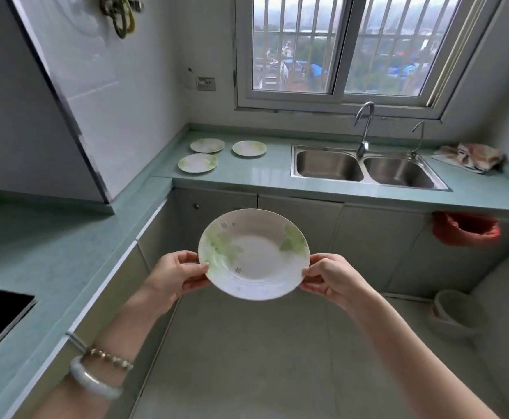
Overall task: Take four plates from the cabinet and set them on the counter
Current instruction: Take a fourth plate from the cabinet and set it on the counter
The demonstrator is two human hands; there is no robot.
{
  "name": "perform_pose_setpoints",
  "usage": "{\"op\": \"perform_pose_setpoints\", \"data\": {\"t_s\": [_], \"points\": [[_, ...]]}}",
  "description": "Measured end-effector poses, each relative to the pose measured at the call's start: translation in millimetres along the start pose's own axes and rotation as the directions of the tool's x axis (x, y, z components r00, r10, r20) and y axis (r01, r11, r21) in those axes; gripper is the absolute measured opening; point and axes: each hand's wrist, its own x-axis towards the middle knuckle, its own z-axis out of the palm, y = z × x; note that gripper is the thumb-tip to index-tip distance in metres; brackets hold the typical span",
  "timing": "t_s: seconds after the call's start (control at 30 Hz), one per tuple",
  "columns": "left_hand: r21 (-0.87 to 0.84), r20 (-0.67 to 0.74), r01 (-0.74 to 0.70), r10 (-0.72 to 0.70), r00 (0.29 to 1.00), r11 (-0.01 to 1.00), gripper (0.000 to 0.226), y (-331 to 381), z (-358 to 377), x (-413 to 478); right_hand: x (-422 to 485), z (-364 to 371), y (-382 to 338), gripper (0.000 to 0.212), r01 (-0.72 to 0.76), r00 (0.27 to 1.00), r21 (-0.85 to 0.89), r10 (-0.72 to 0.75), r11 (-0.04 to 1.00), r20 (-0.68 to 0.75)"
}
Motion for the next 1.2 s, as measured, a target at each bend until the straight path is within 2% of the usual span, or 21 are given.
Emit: {"op": "perform_pose_setpoints", "data": {"t_s": [0.17,0.4,0.8,1.2], "points": [[0.029,0.017,0.021,-0.021,1.0,0.999,0.013,35,15,99,88,-7,-49,0.024,-0.015,0.999,0.02,0.015,1.0,-0.037],[0.062,0.001,0.061,-0.061,0.998,0.996,0.016,47,33,220,211,-21,-90,0.023,-0.063,0.997,0.001,0.063,0.998,-0.045],[-0.009,-0.15,0.117,-0.117,0.982,0.993,0.014,79,94,443,481,-49,-185,0.028,-0.084,0.996,-0.151,0.082,0.985,-0.019],[0.014,-0.26,0.222,-0.211,0.942,0.975,0.018,80,84,572,608,-27,-211,0.028,-0.149,0.989,-0.161,0.15,0.976,-0.002]]}}
